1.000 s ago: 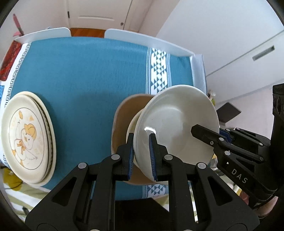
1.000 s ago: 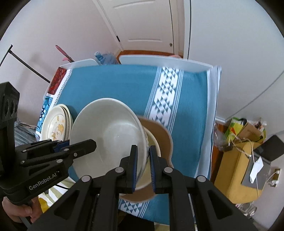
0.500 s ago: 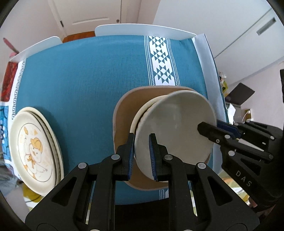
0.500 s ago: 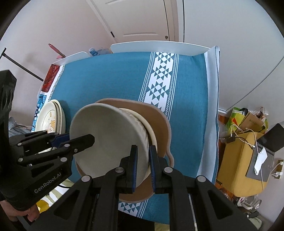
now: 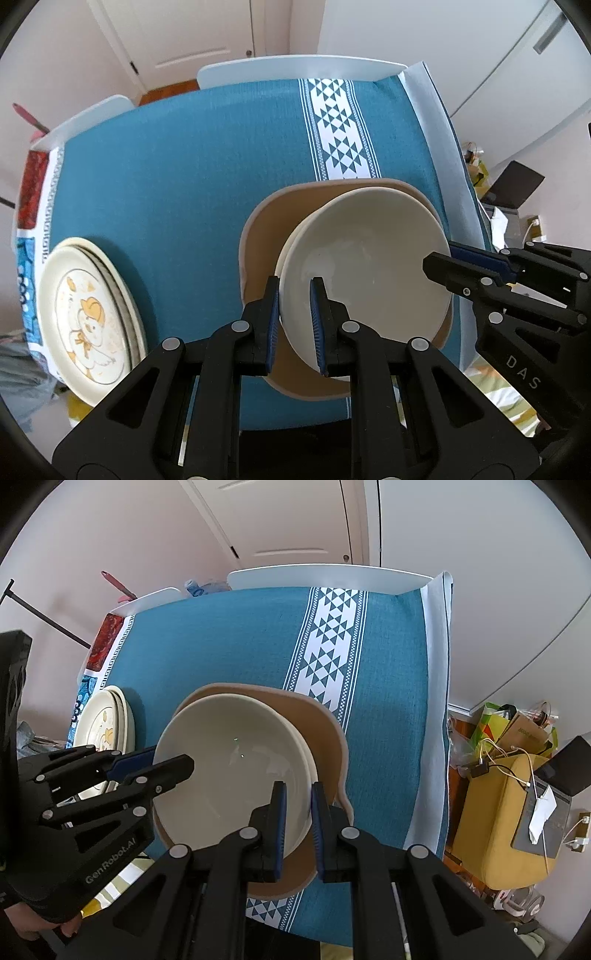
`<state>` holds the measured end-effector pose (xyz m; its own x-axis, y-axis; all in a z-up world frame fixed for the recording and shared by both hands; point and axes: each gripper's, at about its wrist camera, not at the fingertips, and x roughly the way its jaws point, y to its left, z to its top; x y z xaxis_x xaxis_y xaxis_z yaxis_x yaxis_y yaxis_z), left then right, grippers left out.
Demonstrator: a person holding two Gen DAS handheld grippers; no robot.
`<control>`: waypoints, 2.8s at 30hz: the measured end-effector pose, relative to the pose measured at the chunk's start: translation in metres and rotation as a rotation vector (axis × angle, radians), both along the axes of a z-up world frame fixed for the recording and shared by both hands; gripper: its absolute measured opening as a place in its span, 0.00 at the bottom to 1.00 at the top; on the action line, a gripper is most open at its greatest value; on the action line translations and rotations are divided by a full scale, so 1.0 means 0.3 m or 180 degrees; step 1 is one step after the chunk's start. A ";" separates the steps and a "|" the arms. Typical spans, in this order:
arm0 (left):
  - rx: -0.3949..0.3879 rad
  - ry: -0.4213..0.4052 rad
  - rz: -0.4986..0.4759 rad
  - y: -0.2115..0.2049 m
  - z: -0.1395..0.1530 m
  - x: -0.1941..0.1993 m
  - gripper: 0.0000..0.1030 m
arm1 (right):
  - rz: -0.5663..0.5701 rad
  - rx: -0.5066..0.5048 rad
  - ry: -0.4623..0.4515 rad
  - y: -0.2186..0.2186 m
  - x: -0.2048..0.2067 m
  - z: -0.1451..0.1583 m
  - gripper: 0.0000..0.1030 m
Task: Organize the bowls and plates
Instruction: 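Open the right tool and lift it away from the bowls, then grip the rim of the taupe dish holding the bowls with the right tool, then lift the taupe dish with bowls and carry it over the plate stack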
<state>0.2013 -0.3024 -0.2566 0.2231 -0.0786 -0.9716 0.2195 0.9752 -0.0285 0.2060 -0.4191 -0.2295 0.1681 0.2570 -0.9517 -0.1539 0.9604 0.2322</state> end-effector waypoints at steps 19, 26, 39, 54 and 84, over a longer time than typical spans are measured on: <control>-0.0309 -0.1052 0.0240 0.127 0.309 -0.118 0.14 | -0.0088 0.0276 -0.0955 -0.092 -0.129 0.278 0.59; -0.0296 -0.1806 0.0353 0.212 0.411 -0.260 1.00 | -0.0433 0.0397 -0.1619 -0.146 -0.256 0.398 0.99; -0.0049 -0.1354 -0.0150 0.255 0.221 -0.289 1.00 | -0.0687 -0.0504 -0.1339 -0.091 -0.300 0.271 0.99; -0.0006 -0.0747 -0.0669 0.193 -0.061 -0.179 0.98 | -0.0076 -0.0760 -0.0375 -0.028 -0.188 -0.056 0.81; -0.0143 -0.0291 -0.1021 0.026 -0.266 -0.052 0.13 | 0.0381 -0.0244 -0.0253 0.026 -0.087 -0.210 0.13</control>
